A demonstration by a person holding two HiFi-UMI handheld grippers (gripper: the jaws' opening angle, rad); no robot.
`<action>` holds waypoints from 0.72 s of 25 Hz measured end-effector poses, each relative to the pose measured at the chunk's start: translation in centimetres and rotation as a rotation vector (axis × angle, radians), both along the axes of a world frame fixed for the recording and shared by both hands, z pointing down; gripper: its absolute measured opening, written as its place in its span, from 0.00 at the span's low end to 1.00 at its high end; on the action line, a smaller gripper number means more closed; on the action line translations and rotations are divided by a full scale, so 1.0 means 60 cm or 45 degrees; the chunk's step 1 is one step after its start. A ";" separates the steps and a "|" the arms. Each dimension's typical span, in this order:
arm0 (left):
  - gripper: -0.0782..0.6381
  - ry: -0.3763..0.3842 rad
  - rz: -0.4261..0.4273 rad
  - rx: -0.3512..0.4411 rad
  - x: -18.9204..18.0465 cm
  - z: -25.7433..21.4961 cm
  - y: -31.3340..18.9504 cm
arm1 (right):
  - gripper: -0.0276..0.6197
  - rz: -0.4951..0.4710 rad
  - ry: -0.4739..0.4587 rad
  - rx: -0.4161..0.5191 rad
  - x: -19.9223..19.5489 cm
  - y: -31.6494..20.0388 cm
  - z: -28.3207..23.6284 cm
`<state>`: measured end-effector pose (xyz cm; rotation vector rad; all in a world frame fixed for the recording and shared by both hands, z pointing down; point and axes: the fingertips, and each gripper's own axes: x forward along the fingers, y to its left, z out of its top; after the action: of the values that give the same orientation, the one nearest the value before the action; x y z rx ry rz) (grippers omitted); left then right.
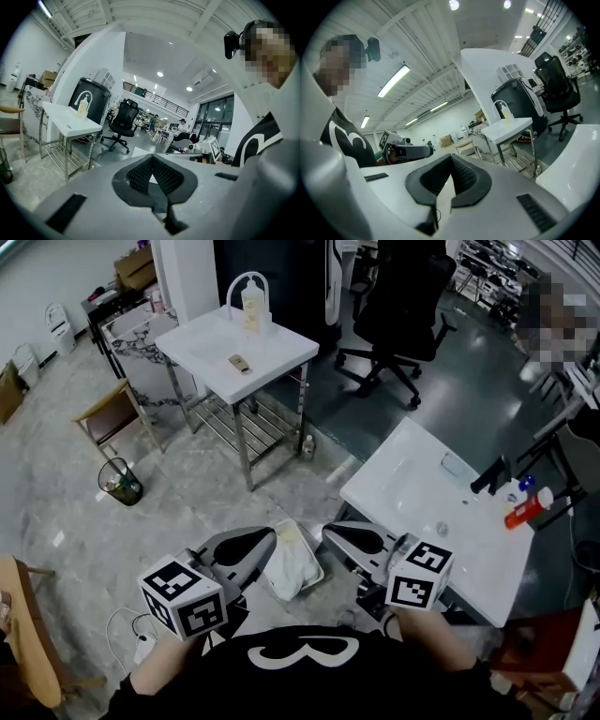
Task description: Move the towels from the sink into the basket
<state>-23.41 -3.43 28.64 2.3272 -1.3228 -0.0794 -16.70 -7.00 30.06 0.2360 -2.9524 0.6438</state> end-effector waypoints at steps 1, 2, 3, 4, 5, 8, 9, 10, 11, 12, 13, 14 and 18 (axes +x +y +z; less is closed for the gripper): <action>0.12 -0.006 0.008 -0.002 0.005 0.000 -0.002 | 0.05 0.006 -0.001 0.001 0.004 -0.001 0.001; 0.12 -0.014 0.014 -0.007 0.010 0.001 -0.003 | 0.05 0.013 -0.001 0.001 0.009 -0.001 0.002; 0.12 -0.021 0.019 -0.012 0.014 0.004 -0.005 | 0.05 0.021 -0.002 0.002 0.013 -0.002 0.003; 0.12 -0.024 0.022 -0.018 0.018 0.007 -0.007 | 0.05 0.029 -0.001 0.008 0.017 -0.003 0.003; 0.12 -0.024 0.024 -0.021 0.021 0.009 -0.009 | 0.05 0.036 0.003 0.019 0.021 -0.004 0.003; 0.12 -0.031 0.037 -0.026 0.036 0.016 -0.012 | 0.05 0.051 0.018 0.057 0.033 -0.002 0.004; 0.12 -0.037 0.044 -0.024 0.041 0.017 -0.012 | 0.05 0.056 0.020 0.060 0.037 -0.002 0.005; 0.12 -0.043 0.054 -0.021 0.045 0.018 -0.012 | 0.05 0.063 0.021 0.060 0.041 -0.002 0.006; 0.12 -0.048 0.064 -0.019 0.048 0.018 -0.013 | 0.05 0.070 0.021 0.059 0.043 -0.002 0.006; 0.12 -0.051 0.074 -0.018 0.051 0.018 -0.013 | 0.05 0.078 0.019 0.059 0.045 -0.001 0.006; 0.12 -0.053 0.083 -0.018 0.053 0.018 -0.012 | 0.05 0.084 0.017 0.059 0.046 0.000 0.005; 0.12 -0.055 0.091 -0.018 0.054 0.018 -0.011 | 0.05 0.090 0.015 0.059 0.047 0.002 0.005; 0.12 -0.063 0.112 -0.018 0.058 0.019 -0.003 | 0.05 0.100 0.008 0.072 0.047 0.014 0.002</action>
<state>-19.92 -3.62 29.75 2.3863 -1.2379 0.0156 -13.88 -6.14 30.17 0.3602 -2.9707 0.5683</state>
